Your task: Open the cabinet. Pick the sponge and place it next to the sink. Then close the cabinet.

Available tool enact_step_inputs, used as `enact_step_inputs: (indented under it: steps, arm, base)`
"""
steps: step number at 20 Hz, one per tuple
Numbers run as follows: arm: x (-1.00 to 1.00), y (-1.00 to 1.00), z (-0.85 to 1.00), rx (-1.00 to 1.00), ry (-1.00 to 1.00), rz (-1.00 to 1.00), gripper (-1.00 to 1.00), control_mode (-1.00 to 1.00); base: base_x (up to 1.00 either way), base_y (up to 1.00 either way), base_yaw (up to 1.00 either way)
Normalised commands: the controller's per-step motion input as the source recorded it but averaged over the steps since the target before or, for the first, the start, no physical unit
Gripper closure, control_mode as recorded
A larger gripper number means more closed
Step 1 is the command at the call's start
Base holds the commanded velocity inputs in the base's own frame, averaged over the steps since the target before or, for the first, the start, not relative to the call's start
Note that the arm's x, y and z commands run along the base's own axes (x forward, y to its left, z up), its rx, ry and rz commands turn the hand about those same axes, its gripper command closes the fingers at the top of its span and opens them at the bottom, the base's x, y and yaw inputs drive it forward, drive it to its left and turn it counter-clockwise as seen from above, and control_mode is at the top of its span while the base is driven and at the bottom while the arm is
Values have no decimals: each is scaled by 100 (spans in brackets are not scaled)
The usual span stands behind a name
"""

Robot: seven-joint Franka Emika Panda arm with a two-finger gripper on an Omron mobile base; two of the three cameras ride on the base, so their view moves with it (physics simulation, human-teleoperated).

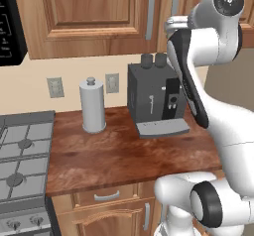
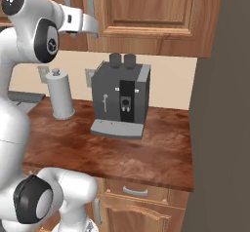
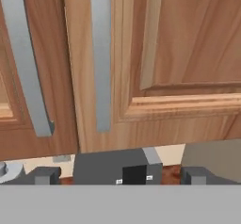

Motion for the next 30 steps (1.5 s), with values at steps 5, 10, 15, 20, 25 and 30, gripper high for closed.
enact_step_inputs:
  steps: [5, 10, 15, 20, 25, 30]
  arm:
    - [23, 0, 0, 2, 13, 0, -100, -100]
    - [0, 0, 5, 4, 11, 13, -100, -100]
    - [4, 0, 2, 3, 1, 14, -100, -100]
    - [44, 0, 0, 0, 0, 7, -100, -100]
    - [60, 0, 0, 0, 0, 1, -100, -100]
    - [49, -1, 0, 0, 0, 0, -100, -100]
  base:
    - [0, 0, 0]
    - [0, 0, 0]
    - [0, 0, 0]
    - [0, 0, 0]
    - [0, 0, 0]
    - [0, 0, 0]
